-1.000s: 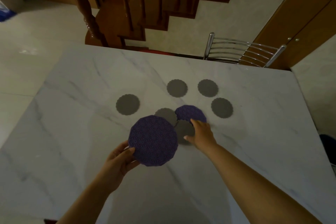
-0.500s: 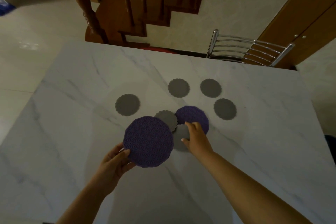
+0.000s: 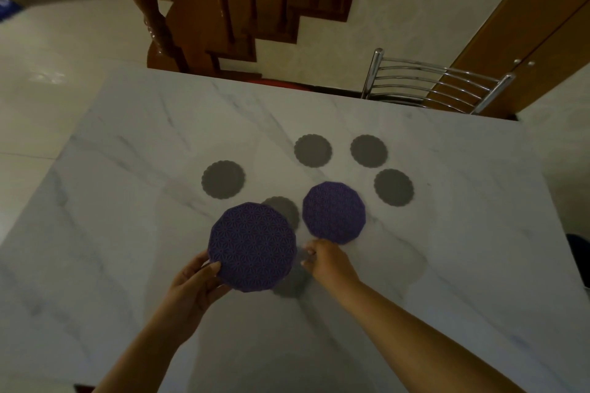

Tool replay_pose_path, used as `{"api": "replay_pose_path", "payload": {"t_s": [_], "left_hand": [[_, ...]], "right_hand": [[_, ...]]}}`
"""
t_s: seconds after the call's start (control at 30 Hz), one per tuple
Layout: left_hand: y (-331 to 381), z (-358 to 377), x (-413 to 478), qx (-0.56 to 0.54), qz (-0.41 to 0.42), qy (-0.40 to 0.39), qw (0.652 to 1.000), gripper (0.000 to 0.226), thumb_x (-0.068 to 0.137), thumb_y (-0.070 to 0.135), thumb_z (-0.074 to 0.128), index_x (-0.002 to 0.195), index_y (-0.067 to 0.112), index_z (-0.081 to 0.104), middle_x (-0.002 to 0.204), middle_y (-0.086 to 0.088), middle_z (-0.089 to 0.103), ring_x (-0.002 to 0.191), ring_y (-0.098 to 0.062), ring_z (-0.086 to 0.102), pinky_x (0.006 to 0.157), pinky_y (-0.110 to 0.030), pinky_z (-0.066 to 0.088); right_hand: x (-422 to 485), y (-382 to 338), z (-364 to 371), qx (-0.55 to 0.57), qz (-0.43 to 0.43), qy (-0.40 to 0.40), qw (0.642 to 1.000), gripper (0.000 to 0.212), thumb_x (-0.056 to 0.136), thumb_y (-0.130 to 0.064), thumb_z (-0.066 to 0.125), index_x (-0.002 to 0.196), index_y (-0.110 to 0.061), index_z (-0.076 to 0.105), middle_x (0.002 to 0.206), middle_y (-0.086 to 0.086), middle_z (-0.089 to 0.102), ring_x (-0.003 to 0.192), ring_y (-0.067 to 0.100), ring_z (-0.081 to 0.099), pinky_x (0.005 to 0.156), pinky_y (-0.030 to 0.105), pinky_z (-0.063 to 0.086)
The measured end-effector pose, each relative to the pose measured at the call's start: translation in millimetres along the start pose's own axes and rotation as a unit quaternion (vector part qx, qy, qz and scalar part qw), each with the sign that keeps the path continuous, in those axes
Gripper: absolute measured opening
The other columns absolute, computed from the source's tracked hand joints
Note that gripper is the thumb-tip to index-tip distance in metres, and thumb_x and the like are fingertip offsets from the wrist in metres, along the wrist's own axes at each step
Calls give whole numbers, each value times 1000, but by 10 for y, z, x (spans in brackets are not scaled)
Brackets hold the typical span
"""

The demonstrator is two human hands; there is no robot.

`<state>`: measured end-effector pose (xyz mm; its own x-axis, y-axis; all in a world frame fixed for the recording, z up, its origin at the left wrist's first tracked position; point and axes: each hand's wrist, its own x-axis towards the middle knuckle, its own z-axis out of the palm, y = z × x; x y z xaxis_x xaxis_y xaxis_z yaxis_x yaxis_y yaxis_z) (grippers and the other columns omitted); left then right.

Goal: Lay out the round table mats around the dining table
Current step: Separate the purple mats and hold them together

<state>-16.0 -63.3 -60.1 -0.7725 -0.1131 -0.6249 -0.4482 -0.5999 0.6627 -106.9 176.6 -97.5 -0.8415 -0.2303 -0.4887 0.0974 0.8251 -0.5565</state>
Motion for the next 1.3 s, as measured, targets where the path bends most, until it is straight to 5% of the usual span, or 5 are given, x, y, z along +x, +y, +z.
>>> {"api": "replay_pose_path", "payload": {"t_s": [0.23,0.47,0.9,1.07,1.3], "left_hand": [[27,55,32,-7,-7,-17,1000,33,78,7,55,110,8,62,97,-11,74,79,-24,72,71,-36,61],[42,148,101,-8,-10,-34,999,35,79,7,54,113,6,61,98,-14,73,80,-25,72,73,-37,61],[35,156,206,-17,-14,-54,998,34,79,7,56,111,7,64,98,-14,73,80,-26,72,73,-38,61],[29,183,193,-20,-10,-61,998,32,78,6,56,109,8,65,96,-13,73,77,-25,72,73,-38,61],[43,211,122,-16,-5,-74,997,33,80,6,54,112,6,62,95,-13,73,76,-25,72,70,-35,61]], "right_hand": [[391,136,-585,-124,26,109,986,72,84,-40,62,144,-16,30,148,11,33,134,31,29,108,40,33],[676,327,-764,-180,113,-4,977,124,67,-61,71,149,-15,-10,158,12,4,145,31,7,116,46,19],[614,289,-781,-157,67,152,974,90,70,-39,78,140,-13,27,138,12,30,125,32,35,102,42,38],[432,421,-960,6,11,200,980,24,90,-21,57,111,-11,64,109,12,67,96,30,62,76,35,47],[29,295,-1448,278,-13,223,934,30,89,-13,60,118,-5,64,93,9,72,82,22,70,74,42,60]]}}
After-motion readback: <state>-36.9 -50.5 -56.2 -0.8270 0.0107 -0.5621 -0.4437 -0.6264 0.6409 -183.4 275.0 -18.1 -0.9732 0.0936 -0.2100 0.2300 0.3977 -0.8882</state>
